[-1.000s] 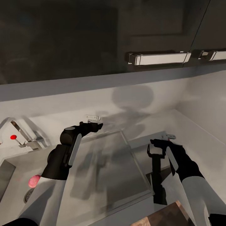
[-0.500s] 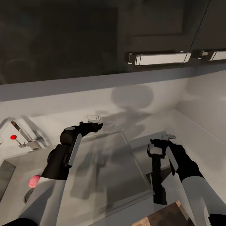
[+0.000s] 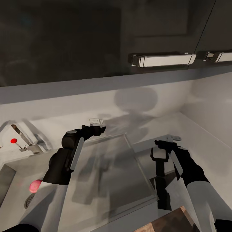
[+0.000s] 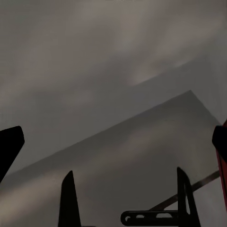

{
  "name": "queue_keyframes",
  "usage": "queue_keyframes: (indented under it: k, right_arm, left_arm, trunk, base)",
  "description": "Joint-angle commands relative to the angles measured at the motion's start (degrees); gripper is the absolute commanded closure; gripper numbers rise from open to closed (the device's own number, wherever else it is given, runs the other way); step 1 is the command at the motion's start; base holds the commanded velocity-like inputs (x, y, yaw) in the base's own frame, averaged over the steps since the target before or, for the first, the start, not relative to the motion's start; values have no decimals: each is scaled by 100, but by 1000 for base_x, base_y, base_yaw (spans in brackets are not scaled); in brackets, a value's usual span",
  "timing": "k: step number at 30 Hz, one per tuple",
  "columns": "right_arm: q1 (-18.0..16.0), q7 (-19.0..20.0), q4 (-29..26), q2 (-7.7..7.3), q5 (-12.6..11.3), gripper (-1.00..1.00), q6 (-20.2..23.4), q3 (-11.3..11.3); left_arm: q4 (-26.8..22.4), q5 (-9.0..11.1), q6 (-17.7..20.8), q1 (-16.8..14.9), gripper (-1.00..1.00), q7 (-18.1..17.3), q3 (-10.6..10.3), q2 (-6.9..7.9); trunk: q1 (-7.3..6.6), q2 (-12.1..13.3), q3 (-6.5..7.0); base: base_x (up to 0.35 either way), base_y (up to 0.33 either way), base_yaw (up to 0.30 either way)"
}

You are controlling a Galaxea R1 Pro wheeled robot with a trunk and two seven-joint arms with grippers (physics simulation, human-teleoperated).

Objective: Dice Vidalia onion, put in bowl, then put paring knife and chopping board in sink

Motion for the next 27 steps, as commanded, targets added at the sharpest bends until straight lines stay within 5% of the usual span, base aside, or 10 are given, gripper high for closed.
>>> queue_keyframes:
  k: [1,27]
  right_arm:
    - [-4,0,-8,0,-37,-100,25,-5]
    - [-4,172,-336,0,-37,-100,24,1]
  left_arm:
    - [-5,3,29,-5,-100,-15,5,-3]
    - [79,2,24,-5,-100,-15,5,-93]
  trunk:
    - [3,-11,-11]
    - [3,-11,-11]
  base:
    - [0,0,0]
    - [0,0,0]
